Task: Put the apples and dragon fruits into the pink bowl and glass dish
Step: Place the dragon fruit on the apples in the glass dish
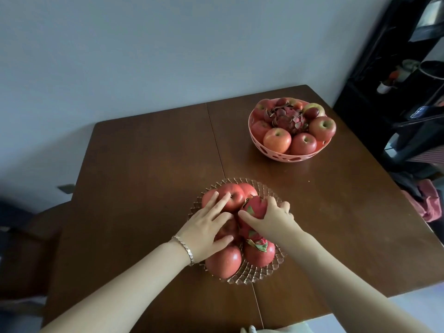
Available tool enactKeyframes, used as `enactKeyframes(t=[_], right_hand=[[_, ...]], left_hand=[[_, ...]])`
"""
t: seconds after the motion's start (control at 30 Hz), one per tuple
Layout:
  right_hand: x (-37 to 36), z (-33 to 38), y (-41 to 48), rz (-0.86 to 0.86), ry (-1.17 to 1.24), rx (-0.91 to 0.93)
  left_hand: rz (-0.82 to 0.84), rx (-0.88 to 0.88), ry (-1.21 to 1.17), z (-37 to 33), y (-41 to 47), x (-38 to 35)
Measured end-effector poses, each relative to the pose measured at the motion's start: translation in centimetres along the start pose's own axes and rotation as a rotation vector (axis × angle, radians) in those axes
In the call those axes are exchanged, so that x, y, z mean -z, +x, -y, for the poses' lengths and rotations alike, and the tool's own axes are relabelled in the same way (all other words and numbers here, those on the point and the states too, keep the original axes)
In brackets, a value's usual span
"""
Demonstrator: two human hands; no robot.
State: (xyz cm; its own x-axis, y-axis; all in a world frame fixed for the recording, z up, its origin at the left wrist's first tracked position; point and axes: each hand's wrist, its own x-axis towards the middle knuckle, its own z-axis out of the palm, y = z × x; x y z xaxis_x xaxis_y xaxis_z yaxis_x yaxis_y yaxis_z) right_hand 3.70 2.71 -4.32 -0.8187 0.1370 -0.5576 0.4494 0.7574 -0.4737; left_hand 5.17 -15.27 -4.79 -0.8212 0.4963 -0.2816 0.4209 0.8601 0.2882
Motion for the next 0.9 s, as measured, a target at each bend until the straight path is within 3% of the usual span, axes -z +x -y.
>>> enactKeyframes(t=[0.13, 0.23, 0.4, 0.5, 0.6, 0.67, 0.73, 0.9], right_hand=[[-0.2, -0.2, -0.3, -0.039, -0.046, 0.085], [-0.4, -0.5, 0.1, -0.021, 0.016, 0.083], [1.1, -1.8, 1.6, 0.110, 0.226, 0.083], [2.6, -3.7, 2.1, 0.028, 0.464, 0.036], [2.6, -5.6, 2.0, 0.156, 0.559, -0.148], [2.0, -5.9, 2.1, 0.286, 0.597, -0.227], [1.3, -5.7, 2.5, 0.339, 0.670, -0.244], [0.4, -5.3, 2.8, 0.319, 0.763, -0.218]], left_hand=[[0.064, 0.017, 0.069, -0.7, -0.1, -0.4], [0.029, 0.036, -0.066, -1.0, 0.1, -0.8], [-0.280, 0.091, -0.480, -0.8, 0.3, -1.3], [-0.426, 0.393, -0.657, -0.2, 0.4, -1.2], [-0.263, 0.861, -0.948, 1.0, 0.8, -0.7], [-0.103, 1.027, -1.118, 1.9, 1.1, -0.9], [-0.021, 1.055, -1.204, 2.4, 1.4, -1.1], [-0.095, 1.026, -1.280, 2.6, 2.0, -1.6]])
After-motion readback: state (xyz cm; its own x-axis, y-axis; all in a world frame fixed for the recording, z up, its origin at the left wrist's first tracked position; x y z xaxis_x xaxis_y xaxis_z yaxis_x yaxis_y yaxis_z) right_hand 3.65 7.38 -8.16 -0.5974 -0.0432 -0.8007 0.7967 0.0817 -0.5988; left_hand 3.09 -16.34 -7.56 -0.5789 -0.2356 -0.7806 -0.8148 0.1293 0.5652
